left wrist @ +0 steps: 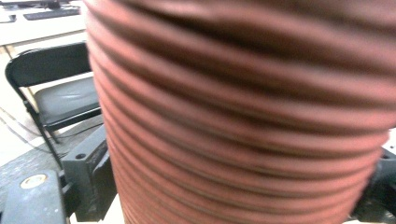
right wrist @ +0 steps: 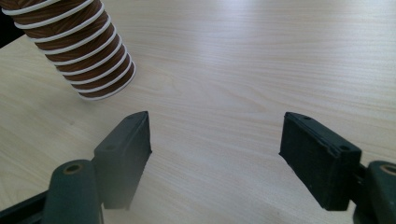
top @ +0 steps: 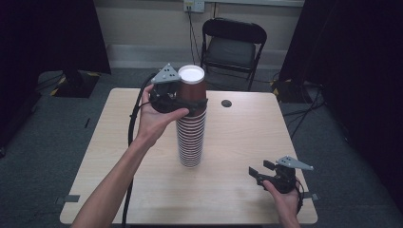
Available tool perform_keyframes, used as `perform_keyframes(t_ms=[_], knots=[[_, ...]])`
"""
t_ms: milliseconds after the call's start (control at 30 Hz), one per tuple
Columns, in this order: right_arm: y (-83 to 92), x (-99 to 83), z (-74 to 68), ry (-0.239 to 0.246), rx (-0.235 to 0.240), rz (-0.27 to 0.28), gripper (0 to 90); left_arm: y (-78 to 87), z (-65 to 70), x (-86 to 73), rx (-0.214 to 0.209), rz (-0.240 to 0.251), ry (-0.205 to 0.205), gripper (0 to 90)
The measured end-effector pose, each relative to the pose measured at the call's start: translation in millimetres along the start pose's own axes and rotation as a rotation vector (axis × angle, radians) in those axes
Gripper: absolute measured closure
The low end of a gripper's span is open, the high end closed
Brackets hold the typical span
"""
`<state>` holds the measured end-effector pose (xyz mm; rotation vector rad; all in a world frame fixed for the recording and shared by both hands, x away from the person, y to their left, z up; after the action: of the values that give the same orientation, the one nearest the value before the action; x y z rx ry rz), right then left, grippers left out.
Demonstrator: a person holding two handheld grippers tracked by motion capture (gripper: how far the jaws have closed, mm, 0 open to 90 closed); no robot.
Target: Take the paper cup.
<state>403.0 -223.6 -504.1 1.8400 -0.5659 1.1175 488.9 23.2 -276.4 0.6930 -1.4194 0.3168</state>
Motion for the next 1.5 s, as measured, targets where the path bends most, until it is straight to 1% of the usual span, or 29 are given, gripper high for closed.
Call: perform_keyframes(t_ms=[33,67,133,167,200,467,500,600,633,700,933,1067,1167,1333,1467,1500], knots=[[-0.3,-0.2,0.9,-0.002,-0.001,-0.001,24.6,-2.4,0.2,-2.9,0.003,-0.016,0.001,9.5],[-0.2,-0.1,1.3,-0.006,-0.002,0.000,24.5,-3.3,0.0,-4.4,0.007,-0.023,0.003,9.2],[-0.1,0.0,1.5,-0.009,-0.002,0.000,24.5,-4.2,0.2,-5.6,0.008,-0.021,0.004,9.0],[0.3,-0.1,2.2,-0.012,-0.005,0.000,24.7,-4.7,0.0,-8.2,0.013,-0.023,-0.002,8.9],[0.4,-0.3,2.5,-0.012,-0.007,-0.001,24.9,-5.1,0.4,-9.0,0.010,-0.022,0.005,9.3],[-0.8,-0.7,2.3,-0.010,-0.004,-0.005,24.9,-5.7,0.4,-10.1,0.018,-0.020,-0.006,8.4],[-0.8,-0.8,2.5,-0.012,-0.005,-0.006,25.0,-5.4,0.6,-9.6,0.019,-0.013,-0.006,8.9],[-0.9,-1.0,3.0,-0.015,-0.009,-0.006,25.0,-5.7,0.9,-10.6,0.019,-0.016,-0.007,9.1],[-0.9,-1.1,3.0,-0.016,-0.007,-0.007,25.1,-4.9,0.6,-9.6,0.025,-0.012,0.003,9.6],[-1.1,-1.0,3.1,-0.015,-0.010,-0.008,25.1,-5.1,1.1,-9.2,0.028,-0.012,-0.003,10.0],[-1.0,-1.4,3.6,-0.019,-0.008,-0.009,25.5,-4.7,0.9,-8.7,0.030,-0.012,-0.001,10.3],[-1.1,-3.2,5.0,-0.021,-0.012,-0.020,26.2,-4.6,0.9,-7.8,0.033,-0.007,-0.005,10.5],[-1.3,-2.8,5.0,-0.023,-0.011,-0.018,26.2,-1.9,0.8,-1.1,0.038,0.023,-0.004,10.6],[-1.9,-3.1,4.3,-0.023,-0.009,-0.020,26.2,0.9,1.8,6.5,0.040,0.030,-0.017,10.7],[-1.7,-3.0,4.6,-0.024,-0.011,-0.022,26.3,2.0,2.6,11.1,0.037,0.048,-0.011,10.7],[-1.8,-2.8,5.4,-0.024,-0.013,-0.022,26.3,2.5,2.4,13.5,0.043,0.056,-0.006,10.7]])
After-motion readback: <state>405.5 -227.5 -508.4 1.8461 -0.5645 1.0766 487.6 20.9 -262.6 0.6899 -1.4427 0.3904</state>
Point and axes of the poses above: each handheld gripper's, and its own axes: y roughly backward along the jaws, x roughly out of its top, z roughly to its right, the point moved 10 cm from there along -y, roughly forward along the jaws, and after that the axes turned 4 degrees about z, right-handed, at the moved point
